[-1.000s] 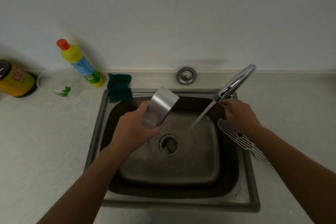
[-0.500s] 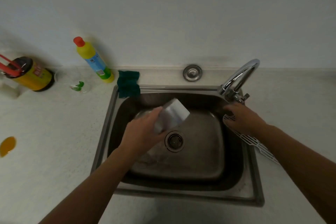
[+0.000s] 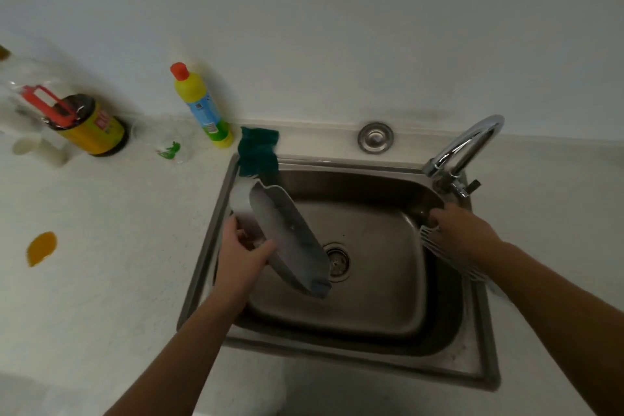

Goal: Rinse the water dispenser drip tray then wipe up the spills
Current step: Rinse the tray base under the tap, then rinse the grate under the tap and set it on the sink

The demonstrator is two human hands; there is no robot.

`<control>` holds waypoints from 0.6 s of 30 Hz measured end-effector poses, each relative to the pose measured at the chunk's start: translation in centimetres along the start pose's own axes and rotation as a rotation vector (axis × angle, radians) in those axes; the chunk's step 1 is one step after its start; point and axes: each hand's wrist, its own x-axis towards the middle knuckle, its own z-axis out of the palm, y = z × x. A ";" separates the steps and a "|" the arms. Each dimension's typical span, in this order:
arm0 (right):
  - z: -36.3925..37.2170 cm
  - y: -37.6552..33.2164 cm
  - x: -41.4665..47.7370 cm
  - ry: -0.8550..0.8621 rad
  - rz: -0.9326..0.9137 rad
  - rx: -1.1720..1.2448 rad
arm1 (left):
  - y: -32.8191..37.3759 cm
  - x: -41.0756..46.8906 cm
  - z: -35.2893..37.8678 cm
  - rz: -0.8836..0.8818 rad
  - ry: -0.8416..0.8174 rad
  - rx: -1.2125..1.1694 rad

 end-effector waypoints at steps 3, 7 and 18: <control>-1.1 -3.6 -0.5 -0.053 -0.149 -0.024 | -0.2 1.3 -2.5 -0.255 0.182 -0.244; -3.2 -9.5 -1.9 0.105 -0.321 0.159 | -0.2 4.9 -7.2 -0.291 0.317 -0.099; -2.0 -15.5 -3.2 0.139 0.177 1.522 | -1.5 14.1 -15.8 0.080 0.282 0.982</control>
